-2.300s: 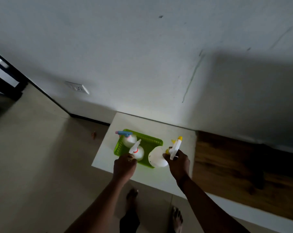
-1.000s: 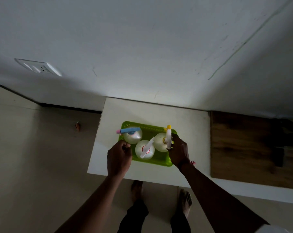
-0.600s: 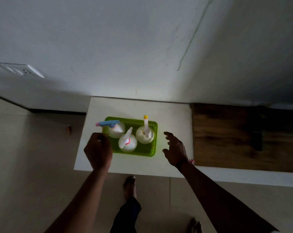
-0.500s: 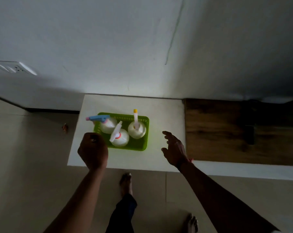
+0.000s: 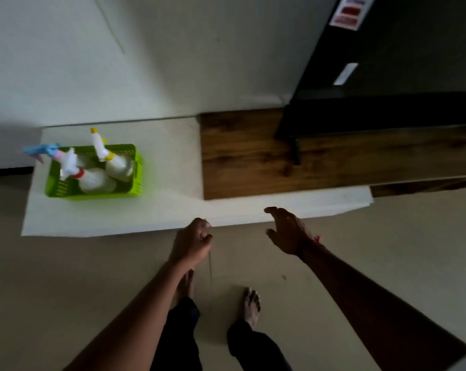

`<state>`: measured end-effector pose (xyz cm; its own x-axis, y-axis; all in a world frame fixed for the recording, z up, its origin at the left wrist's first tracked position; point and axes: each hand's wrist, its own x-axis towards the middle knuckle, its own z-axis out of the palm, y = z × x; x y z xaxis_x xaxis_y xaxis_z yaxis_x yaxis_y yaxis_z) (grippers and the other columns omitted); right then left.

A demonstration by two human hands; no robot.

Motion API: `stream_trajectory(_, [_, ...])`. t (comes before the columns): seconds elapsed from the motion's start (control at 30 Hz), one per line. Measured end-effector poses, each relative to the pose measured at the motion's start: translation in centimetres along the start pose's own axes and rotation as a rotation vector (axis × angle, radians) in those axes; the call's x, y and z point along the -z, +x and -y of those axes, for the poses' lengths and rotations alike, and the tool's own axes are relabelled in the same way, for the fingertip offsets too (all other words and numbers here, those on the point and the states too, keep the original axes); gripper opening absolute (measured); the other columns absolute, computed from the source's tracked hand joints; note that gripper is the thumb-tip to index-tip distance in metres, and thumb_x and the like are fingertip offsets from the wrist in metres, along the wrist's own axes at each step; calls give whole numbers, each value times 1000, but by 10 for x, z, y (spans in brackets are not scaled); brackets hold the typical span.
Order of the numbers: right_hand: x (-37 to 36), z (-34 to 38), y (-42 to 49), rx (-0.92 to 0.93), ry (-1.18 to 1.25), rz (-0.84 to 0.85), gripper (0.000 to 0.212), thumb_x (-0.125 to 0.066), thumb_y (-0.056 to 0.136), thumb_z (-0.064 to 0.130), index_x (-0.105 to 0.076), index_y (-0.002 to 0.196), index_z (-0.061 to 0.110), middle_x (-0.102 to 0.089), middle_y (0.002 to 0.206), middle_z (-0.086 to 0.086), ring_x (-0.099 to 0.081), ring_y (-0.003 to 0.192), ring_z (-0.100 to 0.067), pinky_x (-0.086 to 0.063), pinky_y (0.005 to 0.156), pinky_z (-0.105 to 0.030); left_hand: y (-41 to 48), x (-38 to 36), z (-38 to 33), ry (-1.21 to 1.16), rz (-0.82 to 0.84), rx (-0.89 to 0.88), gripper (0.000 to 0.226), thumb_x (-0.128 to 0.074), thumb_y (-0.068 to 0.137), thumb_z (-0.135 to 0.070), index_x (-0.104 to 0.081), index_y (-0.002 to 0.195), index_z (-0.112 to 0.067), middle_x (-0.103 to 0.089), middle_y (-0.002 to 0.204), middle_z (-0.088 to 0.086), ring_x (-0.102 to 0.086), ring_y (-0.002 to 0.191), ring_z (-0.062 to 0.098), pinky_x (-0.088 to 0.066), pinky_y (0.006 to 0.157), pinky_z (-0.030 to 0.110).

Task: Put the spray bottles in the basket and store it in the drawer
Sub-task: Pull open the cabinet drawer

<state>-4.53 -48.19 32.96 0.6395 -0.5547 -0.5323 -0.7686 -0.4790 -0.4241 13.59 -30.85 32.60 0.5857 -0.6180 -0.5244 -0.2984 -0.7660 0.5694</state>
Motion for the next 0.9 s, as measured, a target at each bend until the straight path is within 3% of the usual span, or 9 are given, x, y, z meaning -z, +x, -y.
stream_trajectory(0.13, [10,-62,-18,-129,-42,41,60,-59,90,27,-35,144,17,-46,145,-11,-47,130,-30,-41,105,-37,-10,-47,-30,165,221,-121,40,-67,83,-28,-58,121,-20,-68,111,4,-66,99,22,-48,82,27])
stream_trajectory(0.3, [-3,-103,-25,-156,-89,141,65,-55,93,32,-26,149,18,-33,154,-9,-38,138,-29,-37,111,-39,1,-80,-46,308,363,-162,56,-62,89,-35,-42,138,-16,-47,142,11,-50,127,26,-43,102,35])
stream_trajectory(0.43, [-18,-126,-10,-124,-206,275,71,-49,96,38,-12,153,17,-10,162,-7,-11,149,-27,-19,120,-41,20,-111,-54,343,385,-127,69,-62,89,-35,-31,147,-15,-38,150,12,-40,136,28,-39,108,39])
stream_trajectory(0.53, [-30,-150,13,-136,-209,267,73,-47,96,40,-6,153,19,2,163,-4,2,150,-27,-16,121,-46,41,-147,-57,371,381,-91,77,-59,90,-37,-19,152,-14,-20,160,11,-22,147,29,-30,116,43])
stream_trajectory(0.67, [-45,-175,39,-132,-194,206,78,-50,95,35,-1,153,18,11,162,-1,9,149,-26,-18,118,-51,63,-188,-52,419,345,-71,86,-60,90,-34,-4,154,-18,14,164,3,8,151,26,-22,118,55])
stream_trajectory(0.9, [-64,-203,69,-80,-135,128,82,-53,93,28,1,153,15,15,161,-7,8,149,-28,-25,117,-47,76,-226,-41,466,318,-23,95,-60,90,-36,9,154,-22,26,160,9,19,149,28,-15,115,61])
